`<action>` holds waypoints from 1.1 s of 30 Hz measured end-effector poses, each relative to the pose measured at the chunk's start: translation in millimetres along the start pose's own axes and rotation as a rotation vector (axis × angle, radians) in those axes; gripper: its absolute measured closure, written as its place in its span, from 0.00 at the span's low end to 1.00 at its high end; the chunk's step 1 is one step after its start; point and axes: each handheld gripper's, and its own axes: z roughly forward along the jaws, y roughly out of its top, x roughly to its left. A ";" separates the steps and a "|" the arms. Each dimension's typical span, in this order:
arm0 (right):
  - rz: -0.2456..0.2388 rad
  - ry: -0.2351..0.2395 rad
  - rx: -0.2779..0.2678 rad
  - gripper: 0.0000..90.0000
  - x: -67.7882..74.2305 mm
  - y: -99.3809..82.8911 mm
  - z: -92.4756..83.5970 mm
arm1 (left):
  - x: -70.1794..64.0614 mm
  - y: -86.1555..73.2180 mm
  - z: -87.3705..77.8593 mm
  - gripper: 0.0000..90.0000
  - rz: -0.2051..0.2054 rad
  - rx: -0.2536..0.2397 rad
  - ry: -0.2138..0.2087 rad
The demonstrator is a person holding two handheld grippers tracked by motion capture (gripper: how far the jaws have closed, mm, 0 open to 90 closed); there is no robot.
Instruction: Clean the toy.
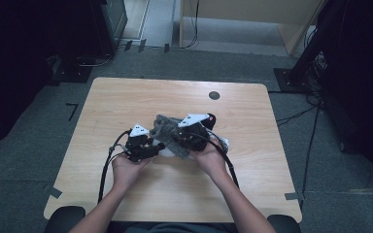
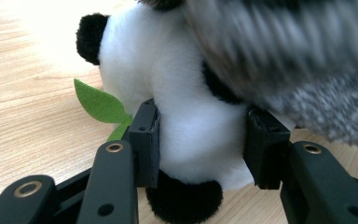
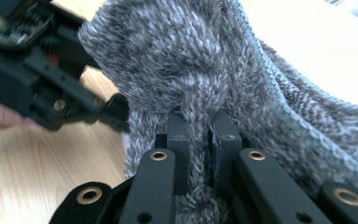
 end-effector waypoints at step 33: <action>-0.073 -0.027 -0.021 0.92 16.0 -77.8 -18.5 | 5.2 7.3 5.0 0.60 -0.016 0.013 -0.027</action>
